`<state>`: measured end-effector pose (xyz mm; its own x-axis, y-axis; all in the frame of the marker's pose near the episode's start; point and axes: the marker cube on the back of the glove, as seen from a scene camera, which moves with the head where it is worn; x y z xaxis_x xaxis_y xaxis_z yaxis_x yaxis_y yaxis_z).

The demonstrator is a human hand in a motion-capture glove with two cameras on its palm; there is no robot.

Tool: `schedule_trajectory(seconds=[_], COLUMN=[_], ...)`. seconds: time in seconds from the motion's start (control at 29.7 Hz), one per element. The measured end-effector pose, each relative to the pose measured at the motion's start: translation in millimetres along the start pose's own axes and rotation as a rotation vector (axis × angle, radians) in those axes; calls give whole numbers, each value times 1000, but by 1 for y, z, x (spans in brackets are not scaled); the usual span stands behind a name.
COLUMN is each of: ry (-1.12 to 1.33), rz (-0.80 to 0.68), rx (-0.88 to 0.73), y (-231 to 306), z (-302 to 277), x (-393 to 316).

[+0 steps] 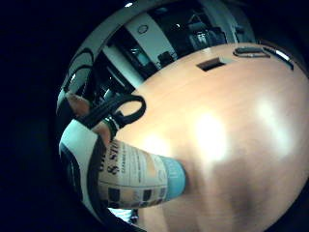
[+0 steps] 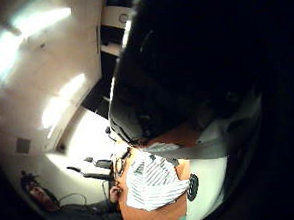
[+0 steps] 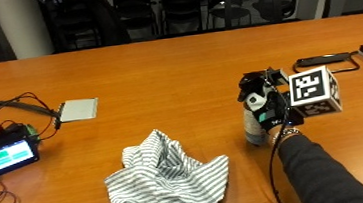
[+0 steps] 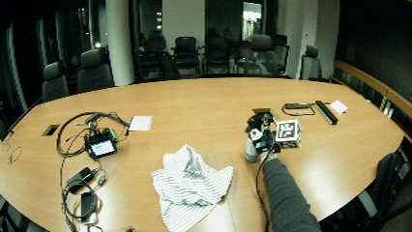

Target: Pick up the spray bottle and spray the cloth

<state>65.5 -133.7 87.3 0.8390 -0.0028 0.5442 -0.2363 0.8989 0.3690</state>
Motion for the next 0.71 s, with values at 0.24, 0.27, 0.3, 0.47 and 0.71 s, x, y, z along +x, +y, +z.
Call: schedule_trajectory(seconds=[0.24,0.27,0.3,0.47,0.71], ry=[301,338,376,551,729], rz=[-299,-343,-389,-590,-798], rx=[-79,-91,-101,-143,-170], y=[-30,-32,-33,-32,-18], z=[-18,-17,-16,-12,6], x=[-84,-96,-107,-153,-193])
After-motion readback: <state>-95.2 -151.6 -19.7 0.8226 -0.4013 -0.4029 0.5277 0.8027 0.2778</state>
